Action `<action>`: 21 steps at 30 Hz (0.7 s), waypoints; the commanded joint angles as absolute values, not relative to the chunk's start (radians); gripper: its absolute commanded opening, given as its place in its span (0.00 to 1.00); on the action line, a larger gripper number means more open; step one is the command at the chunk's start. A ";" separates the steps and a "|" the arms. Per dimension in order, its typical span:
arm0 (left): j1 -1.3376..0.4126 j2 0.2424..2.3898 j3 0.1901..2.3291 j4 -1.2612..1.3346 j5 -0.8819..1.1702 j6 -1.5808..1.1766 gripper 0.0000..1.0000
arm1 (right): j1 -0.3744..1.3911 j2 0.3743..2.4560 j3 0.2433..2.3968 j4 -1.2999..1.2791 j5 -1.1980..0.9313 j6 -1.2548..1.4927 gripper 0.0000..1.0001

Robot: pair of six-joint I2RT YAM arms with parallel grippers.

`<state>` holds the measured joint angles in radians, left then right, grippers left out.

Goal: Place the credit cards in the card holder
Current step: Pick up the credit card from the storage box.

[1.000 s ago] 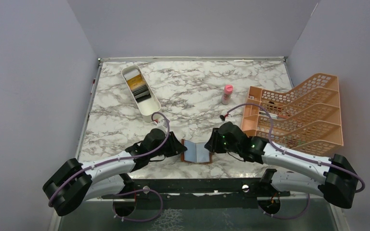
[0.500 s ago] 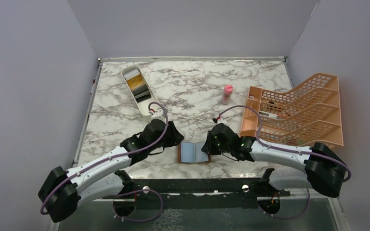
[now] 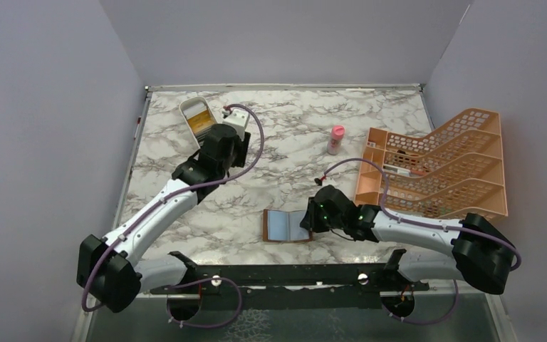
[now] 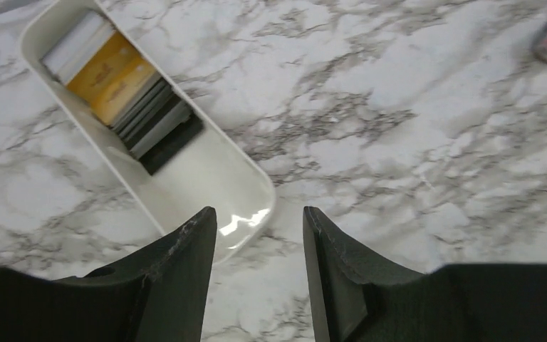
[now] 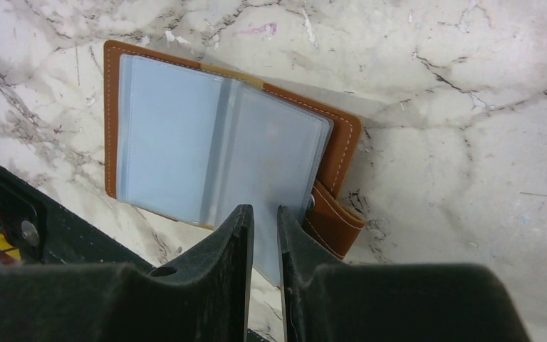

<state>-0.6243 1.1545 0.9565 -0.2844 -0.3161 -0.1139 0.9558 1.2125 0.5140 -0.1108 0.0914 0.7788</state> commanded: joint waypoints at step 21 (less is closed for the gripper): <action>-0.058 1.868 1.505 -0.190 0.048 0.713 0.58 | 0.962 1.231 0.524 -0.084 -0.030 0.766 0.24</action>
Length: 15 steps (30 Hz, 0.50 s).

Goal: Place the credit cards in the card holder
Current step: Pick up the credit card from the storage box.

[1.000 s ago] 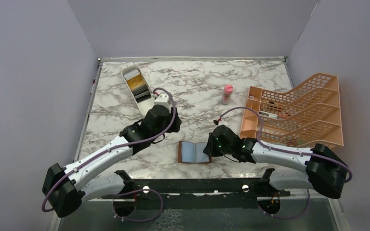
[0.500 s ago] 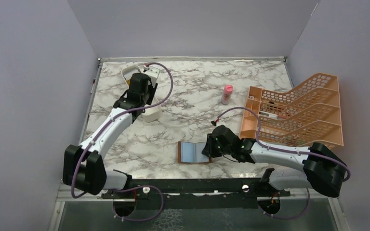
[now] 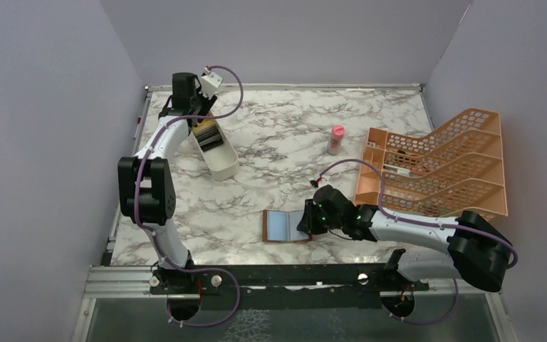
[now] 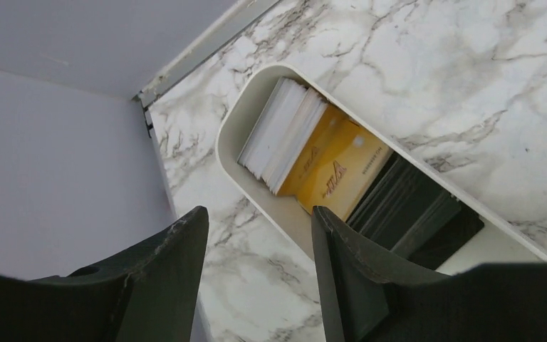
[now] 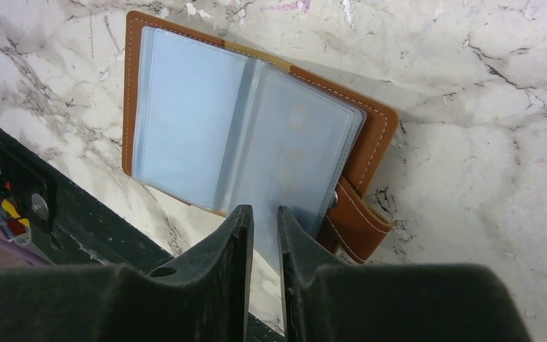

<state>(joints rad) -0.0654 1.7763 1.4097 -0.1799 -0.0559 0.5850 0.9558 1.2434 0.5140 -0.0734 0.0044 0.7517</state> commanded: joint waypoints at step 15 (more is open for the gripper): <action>-0.046 2.097 1.659 -0.200 -0.002 0.811 0.60 | 0.961 1.259 0.577 -0.138 -0.013 0.783 0.25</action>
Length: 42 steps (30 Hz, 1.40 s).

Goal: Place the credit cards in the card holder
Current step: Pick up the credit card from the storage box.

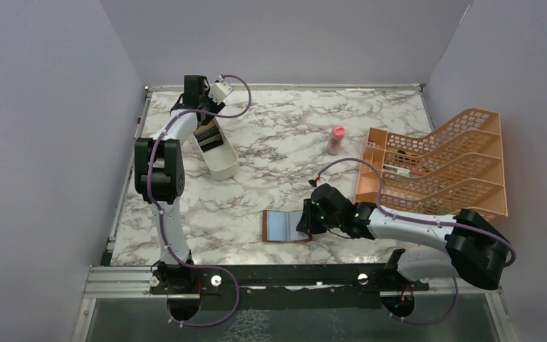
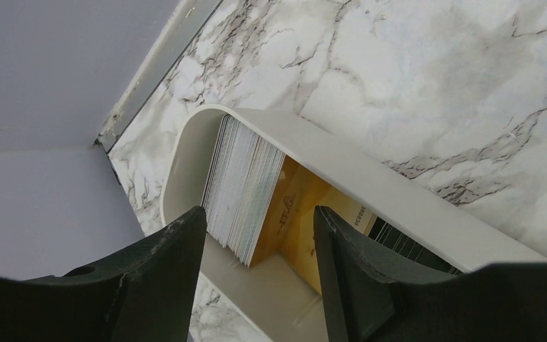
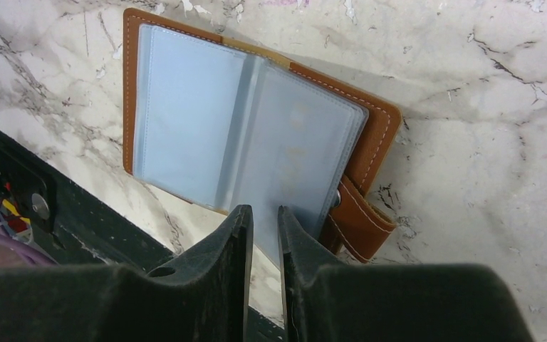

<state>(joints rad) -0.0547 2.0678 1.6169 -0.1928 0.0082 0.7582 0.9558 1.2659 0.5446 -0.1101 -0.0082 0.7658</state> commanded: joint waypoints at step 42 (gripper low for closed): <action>-0.051 2.196 1.681 -0.092 -0.123 0.962 0.25 | 0.962 1.317 0.623 -0.127 -0.042 0.795 0.25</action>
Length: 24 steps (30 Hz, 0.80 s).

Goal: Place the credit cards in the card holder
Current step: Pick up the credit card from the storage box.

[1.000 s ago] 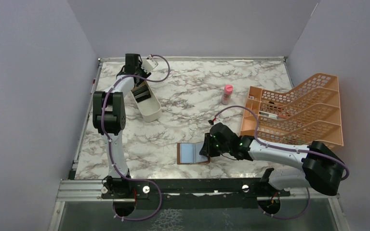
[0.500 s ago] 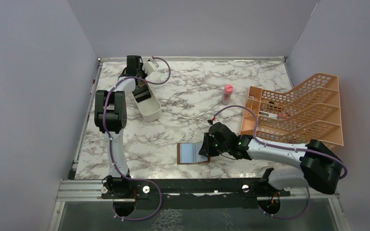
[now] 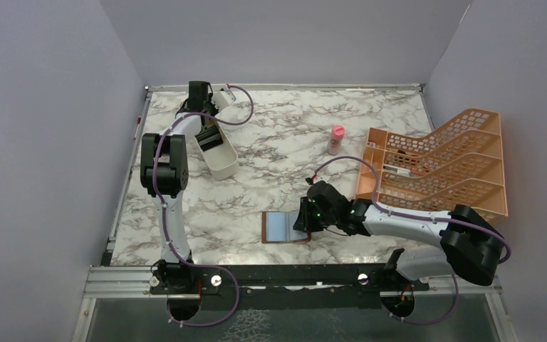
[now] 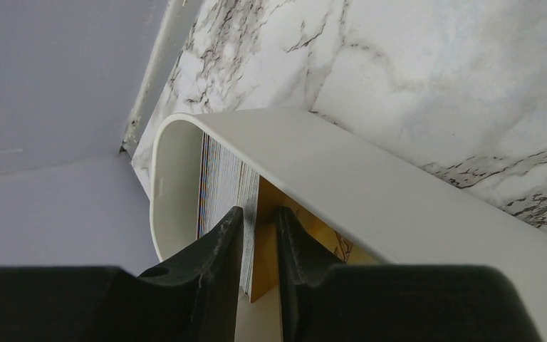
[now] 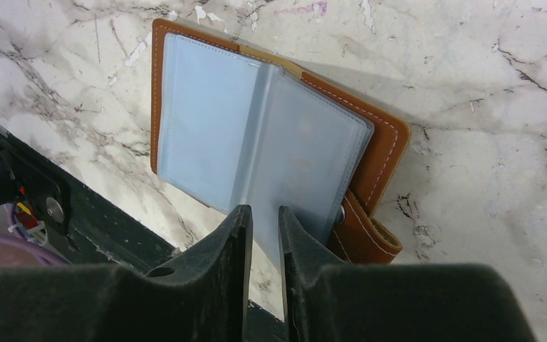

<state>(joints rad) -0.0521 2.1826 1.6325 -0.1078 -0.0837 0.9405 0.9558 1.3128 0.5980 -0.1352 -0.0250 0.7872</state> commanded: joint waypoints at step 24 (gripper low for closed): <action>-0.063 2.131 1.709 -0.209 -0.050 0.867 0.00 | 0.961 1.329 0.620 -0.108 -0.056 0.791 0.25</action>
